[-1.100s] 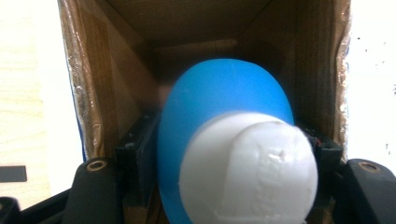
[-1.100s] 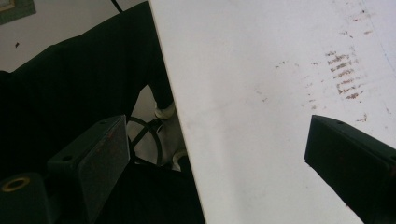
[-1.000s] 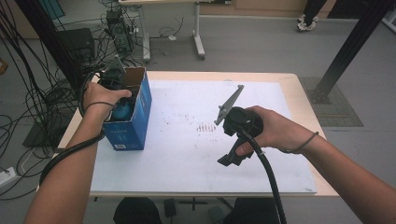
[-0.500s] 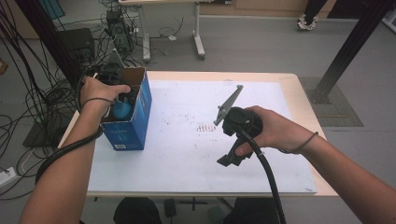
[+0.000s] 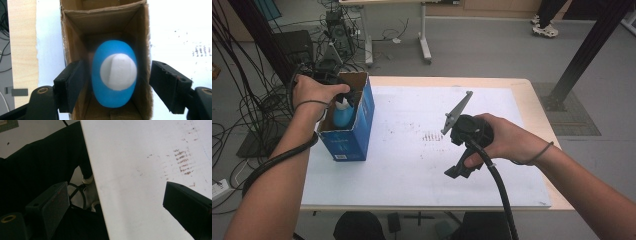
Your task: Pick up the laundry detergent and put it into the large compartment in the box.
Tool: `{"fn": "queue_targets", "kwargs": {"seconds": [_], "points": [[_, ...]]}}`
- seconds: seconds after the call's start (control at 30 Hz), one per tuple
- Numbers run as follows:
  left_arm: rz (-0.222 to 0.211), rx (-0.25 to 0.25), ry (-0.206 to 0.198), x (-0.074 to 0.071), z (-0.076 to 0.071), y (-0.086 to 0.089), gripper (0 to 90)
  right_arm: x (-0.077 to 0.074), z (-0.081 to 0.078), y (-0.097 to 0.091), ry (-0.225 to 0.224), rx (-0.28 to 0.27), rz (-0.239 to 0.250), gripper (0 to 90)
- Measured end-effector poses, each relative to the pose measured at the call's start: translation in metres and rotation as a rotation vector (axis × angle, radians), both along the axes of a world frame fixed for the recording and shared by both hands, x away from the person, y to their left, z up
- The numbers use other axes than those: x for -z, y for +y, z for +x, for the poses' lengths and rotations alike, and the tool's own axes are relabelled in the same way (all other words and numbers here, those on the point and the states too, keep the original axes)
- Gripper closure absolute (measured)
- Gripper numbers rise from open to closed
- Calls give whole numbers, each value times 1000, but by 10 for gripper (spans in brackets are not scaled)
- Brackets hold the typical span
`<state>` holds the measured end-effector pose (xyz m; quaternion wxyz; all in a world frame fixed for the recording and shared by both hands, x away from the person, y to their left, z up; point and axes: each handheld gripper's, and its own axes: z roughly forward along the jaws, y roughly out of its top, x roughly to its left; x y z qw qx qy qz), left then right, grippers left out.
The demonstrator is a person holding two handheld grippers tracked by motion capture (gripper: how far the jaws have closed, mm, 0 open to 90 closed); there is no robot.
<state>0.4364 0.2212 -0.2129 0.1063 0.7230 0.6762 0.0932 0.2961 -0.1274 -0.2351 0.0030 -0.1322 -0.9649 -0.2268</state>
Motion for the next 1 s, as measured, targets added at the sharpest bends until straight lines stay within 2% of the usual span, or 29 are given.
{"fn": "queue_targets", "kwargs": {"seconds": [0.33,0.63,1.0], "points": [[-16,23,-38,-23,-7,-12,164,0,2,-1,-5,1,2,64],[-54,67,-41,-42,-16,-25,87,1,4,-1,-3,3,0,64],[-28,123,-72,-68,-29,-39,86,1,6,1,1,6,-1,63]]}}
